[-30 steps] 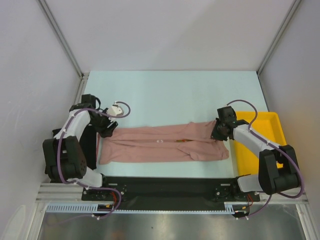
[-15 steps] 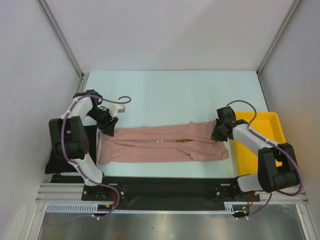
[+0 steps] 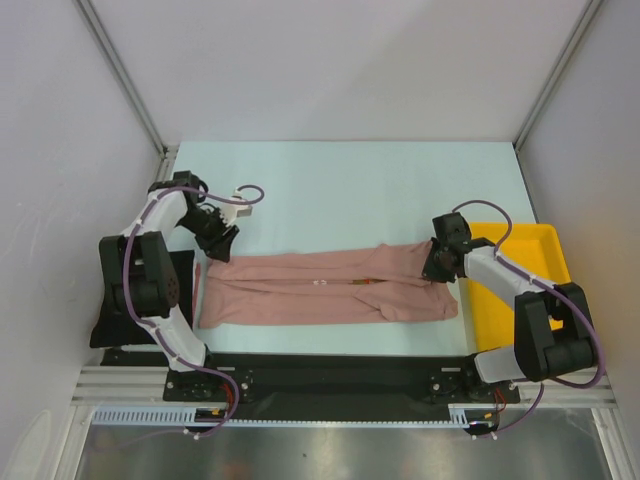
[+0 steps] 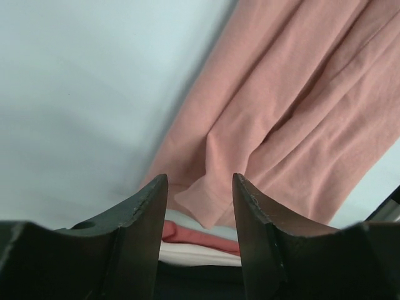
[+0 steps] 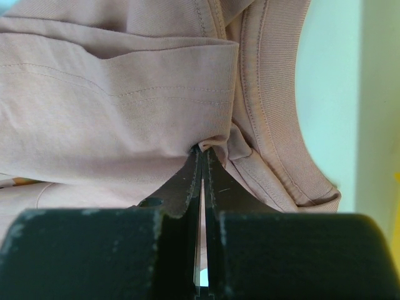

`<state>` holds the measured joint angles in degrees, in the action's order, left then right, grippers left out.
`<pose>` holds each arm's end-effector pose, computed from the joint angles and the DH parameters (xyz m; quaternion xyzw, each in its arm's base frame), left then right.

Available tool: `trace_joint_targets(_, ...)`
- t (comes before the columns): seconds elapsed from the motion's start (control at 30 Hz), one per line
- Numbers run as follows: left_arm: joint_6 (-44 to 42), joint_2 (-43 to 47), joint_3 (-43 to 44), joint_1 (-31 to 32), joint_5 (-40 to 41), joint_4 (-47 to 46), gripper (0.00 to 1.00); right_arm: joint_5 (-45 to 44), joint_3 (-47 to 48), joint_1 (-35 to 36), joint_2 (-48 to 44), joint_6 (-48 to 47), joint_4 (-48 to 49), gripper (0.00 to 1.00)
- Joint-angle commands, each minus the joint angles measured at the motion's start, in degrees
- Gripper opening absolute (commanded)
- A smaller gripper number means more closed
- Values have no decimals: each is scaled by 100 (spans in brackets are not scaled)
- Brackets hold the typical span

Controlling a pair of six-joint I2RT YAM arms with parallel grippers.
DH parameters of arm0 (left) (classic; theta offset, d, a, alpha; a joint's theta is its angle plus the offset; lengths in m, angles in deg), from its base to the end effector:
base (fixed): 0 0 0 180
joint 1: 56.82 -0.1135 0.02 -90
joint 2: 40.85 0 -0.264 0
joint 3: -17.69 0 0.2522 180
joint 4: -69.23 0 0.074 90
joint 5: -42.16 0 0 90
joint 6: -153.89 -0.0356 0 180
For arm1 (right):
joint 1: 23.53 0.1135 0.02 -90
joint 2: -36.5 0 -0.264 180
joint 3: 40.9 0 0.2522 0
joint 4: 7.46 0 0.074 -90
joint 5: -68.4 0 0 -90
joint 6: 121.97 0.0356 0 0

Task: Fold and stack the t-shirts
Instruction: Fold the tshirt

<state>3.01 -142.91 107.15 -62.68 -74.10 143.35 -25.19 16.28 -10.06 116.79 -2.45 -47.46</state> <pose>0.3272 0.0178 0.2109 0.4554 0.8604 -0.1743 0.1482 0.2504 0.0577 0.1770 0.1429 0.9616 0.0568 0.2274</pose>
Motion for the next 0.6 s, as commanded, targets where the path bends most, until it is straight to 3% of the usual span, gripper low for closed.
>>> trace_joint_targets(0.0, 15, -138, 226, 60, -179, -33, 51, -115, 114, -20, 39, -87, -4, 0)
trace_joint_targets(0.27, -161, -419, -161, 60, 262, -7, 43, -159, 114, -38, 83, -139, -13, 0)
trace_joint_targets(0.37, -152, -411, -143, 77, 262, 55, 30, -142, 132, -47, 83, -139, -4, 0)
trace_joint_targets(0.47, -187, -315, -100, 68, 139, 73, 4, -150, 158, -47, 57, -148, -4, 0)
trace_joint_targets(0.57, -222, -235, -12, 60, 25, 160, 0, -150, 193, -55, 65, -157, -30, 0)
